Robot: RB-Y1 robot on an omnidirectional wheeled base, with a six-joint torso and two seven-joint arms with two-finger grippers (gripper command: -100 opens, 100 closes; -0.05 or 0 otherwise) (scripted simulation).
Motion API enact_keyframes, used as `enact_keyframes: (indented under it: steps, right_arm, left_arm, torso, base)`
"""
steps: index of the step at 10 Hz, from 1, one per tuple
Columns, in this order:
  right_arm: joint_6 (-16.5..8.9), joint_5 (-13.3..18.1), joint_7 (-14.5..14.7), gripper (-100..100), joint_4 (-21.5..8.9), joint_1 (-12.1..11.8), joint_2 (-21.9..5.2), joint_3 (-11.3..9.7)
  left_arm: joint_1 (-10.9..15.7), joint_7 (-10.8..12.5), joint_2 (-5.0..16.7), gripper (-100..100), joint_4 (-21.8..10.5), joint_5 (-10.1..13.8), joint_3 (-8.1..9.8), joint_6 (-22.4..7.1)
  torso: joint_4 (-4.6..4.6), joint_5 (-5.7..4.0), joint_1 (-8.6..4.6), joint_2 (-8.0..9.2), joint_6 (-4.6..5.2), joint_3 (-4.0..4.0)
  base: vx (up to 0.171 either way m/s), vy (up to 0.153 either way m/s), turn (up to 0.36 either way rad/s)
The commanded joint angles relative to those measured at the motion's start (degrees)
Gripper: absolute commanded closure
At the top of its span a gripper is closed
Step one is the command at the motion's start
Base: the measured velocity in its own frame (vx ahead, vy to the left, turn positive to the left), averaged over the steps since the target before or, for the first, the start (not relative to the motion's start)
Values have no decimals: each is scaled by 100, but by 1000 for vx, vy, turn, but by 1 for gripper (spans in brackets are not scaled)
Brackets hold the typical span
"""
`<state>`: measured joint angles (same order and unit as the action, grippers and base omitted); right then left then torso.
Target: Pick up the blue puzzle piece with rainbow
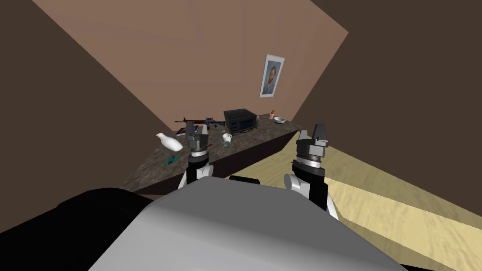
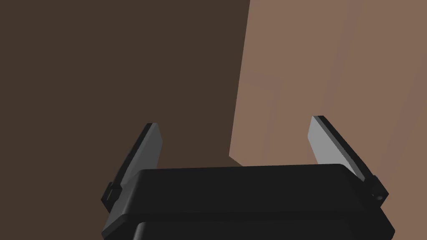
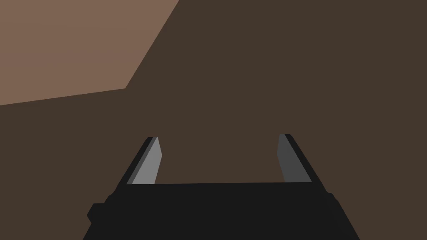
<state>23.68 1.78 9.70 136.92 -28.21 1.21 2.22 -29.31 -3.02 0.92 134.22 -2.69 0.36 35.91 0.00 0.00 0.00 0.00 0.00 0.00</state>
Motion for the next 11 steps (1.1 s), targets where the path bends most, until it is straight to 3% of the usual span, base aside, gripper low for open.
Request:
enact_keyframes:
  steps: [1,4,8,9,11]
  right_arm:
    - [0,0,0,0,0,0,0,0]
    - [0,0,0,0,0,0,0,0]
    - [0,0,0,0,0,0,0,0]
    - [0,0,0,0,0,0,0,0]
    - [0,0,0,0,0,0,0,0]
  left_arm:
    - [-12,28,184,-100,-24,-73,8,-105]
    - [-35,93,562,-100,-100,-241,15,-340]
    - [-67,215,1250,-100,-302,-556,-10,-762]
    - [-67,215,1313,-100,-302,-556,-10,-762]
    - [-80,285,1716,-100,-441,-735,-46,-986]
  torso:
    - [0,0,0,0,0,0]
    - [1,0,2,4,0,3]
    - [1,1,5,6,0,4]
    - [1,2,6,7,1,4]
    - [1,1,4,4,0,3]
  base:
    - [-5,-1,23]
    - [-12,0,10]
    - [-16,6,-7]
    - [-12,7,-10]
    - [-13,7,-33]
